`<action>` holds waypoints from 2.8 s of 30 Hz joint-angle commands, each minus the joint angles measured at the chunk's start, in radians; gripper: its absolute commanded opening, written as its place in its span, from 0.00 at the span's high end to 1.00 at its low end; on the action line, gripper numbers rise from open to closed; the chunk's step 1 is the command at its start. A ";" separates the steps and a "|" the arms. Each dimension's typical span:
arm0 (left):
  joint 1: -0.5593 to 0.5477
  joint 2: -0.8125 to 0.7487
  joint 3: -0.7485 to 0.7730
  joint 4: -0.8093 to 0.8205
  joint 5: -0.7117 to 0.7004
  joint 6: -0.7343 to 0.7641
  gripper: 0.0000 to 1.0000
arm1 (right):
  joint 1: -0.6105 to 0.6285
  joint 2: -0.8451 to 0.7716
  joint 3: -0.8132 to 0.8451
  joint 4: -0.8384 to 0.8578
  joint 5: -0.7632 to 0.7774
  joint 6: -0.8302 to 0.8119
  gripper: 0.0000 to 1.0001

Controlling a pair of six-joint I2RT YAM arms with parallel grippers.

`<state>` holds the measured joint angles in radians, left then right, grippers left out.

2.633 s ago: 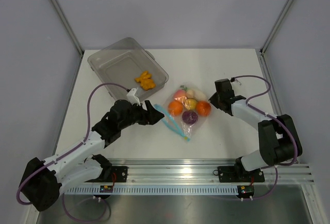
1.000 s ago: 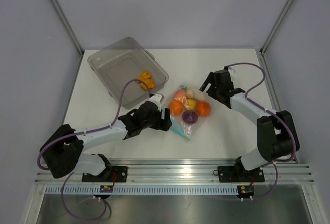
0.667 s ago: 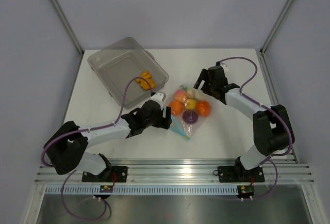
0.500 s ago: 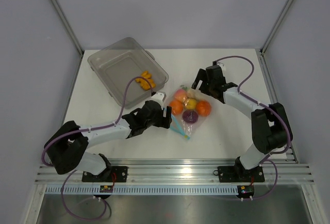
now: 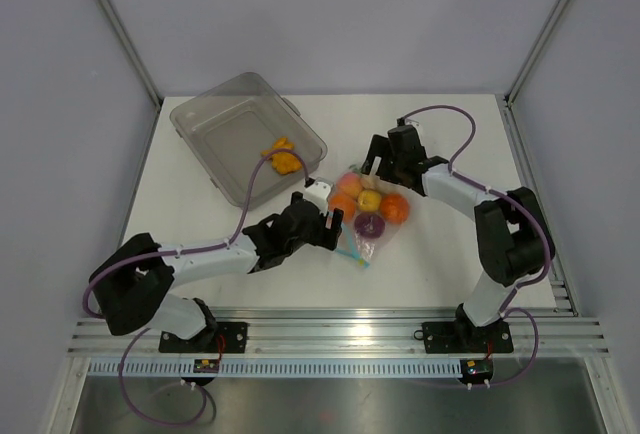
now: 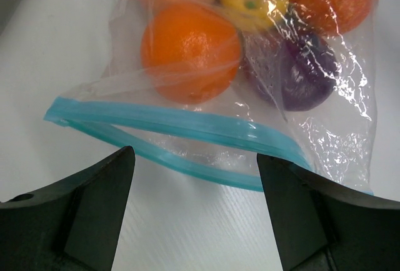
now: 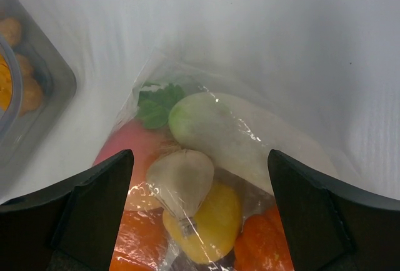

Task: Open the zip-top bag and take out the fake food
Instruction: Pick up the fake fruit from the zipper food storage bag.

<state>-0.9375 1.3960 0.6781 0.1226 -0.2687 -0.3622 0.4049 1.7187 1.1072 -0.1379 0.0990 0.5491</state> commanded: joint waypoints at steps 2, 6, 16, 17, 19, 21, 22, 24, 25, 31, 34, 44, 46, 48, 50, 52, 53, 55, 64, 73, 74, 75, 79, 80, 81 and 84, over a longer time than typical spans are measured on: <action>-0.003 0.055 0.014 0.166 -0.032 0.107 0.18 | 0.015 0.033 0.049 0.041 -0.061 -0.034 0.04; -0.003 0.116 0.021 0.236 -0.040 0.155 0.17 | 0.028 0.051 0.063 0.043 -0.085 -0.051 0.04; -0.003 0.149 0.017 0.341 -0.112 0.183 0.07 | 0.045 0.090 0.098 0.000 -0.094 -0.074 0.04; -0.003 0.153 0.017 0.344 -0.109 0.181 0.05 | 0.045 0.093 0.098 -0.002 -0.094 -0.075 0.04; -0.003 0.167 0.029 0.339 -0.107 0.180 0.04 | 0.045 0.099 0.098 -0.003 -0.133 -0.075 0.04; -0.003 0.193 0.058 0.313 -0.113 0.174 0.04 | 0.046 0.107 0.100 -0.003 -0.145 -0.075 0.04; -0.003 0.199 0.066 0.310 -0.113 0.172 0.04 | 0.045 0.108 0.100 0.001 -0.159 -0.075 0.04; -0.003 0.213 0.077 0.321 -0.113 0.174 0.04 | 0.045 0.116 0.100 0.003 -0.174 -0.074 0.04; -0.003 0.224 0.083 0.322 -0.115 0.175 0.03 | 0.045 0.120 0.102 0.003 -0.183 -0.071 0.04; -0.003 0.277 0.132 0.321 -0.135 0.180 0.03 | 0.045 0.142 0.106 -0.006 -0.209 -0.071 0.06; -0.003 0.302 0.162 0.296 -0.150 0.175 0.03 | 0.045 0.153 0.108 -0.009 -0.228 -0.072 0.07; -0.001 0.371 0.230 0.236 -0.224 0.172 0.01 | 0.045 0.167 0.106 -0.017 -0.260 -0.067 0.11; -0.001 0.393 0.251 0.204 -0.234 0.161 0.01 | 0.045 0.167 0.106 -0.020 -0.260 -0.069 0.12; 0.000 0.399 0.261 0.190 -0.213 0.154 0.03 | 0.045 0.163 0.103 -0.019 -0.260 -0.066 0.13; 0.002 0.405 0.262 0.187 -0.193 0.146 0.06 | 0.045 0.165 0.102 -0.015 -0.259 -0.063 0.15; 0.002 0.414 0.271 0.181 -0.168 0.143 0.12 | 0.046 0.165 0.102 -0.017 -0.257 -0.060 0.16; 0.002 0.417 0.276 0.169 -0.162 0.140 0.15 | 0.045 0.163 0.102 -0.017 -0.252 -0.058 0.18; 0.002 0.414 0.278 0.164 -0.152 0.138 0.23 | 0.043 0.160 0.099 -0.017 -0.243 -0.051 0.20; 0.002 0.327 0.230 0.178 -0.073 0.132 0.35 | 0.025 0.147 0.088 -0.023 -0.193 -0.015 0.38; 0.002 0.232 0.236 0.049 0.032 0.106 0.40 | 0.006 0.114 0.068 -0.032 -0.113 0.012 0.67; 0.002 0.224 0.242 0.034 0.037 0.106 0.40 | 0.005 0.110 0.063 -0.032 -0.107 0.014 0.67; 0.002 0.216 0.245 0.025 0.051 0.108 0.42 | 0.005 0.107 0.062 -0.032 -0.105 0.018 0.67; 0.002 0.166 0.247 -0.008 0.088 0.118 0.43 | -0.006 0.085 0.046 -0.035 -0.047 0.034 0.67; 0.002 0.158 0.247 -0.023 0.095 0.118 0.43 | -0.012 0.075 0.040 -0.038 -0.036 0.038 0.67; 0.002 0.149 0.247 -0.027 0.111 0.117 0.43 | -0.014 0.070 0.037 -0.037 -0.015 0.046 0.67; 0.002 0.120 0.256 -0.072 0.135 0.117 0.43 | -0.026 0.047 0.023 -0.045 0.031 0.063 0.67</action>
<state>-0.9371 1.5738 0.8989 0.0776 -0.1909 -0.2443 0.4023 1.8164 1.1515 -0.1322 0.0242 0.5900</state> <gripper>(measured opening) 0.775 0.328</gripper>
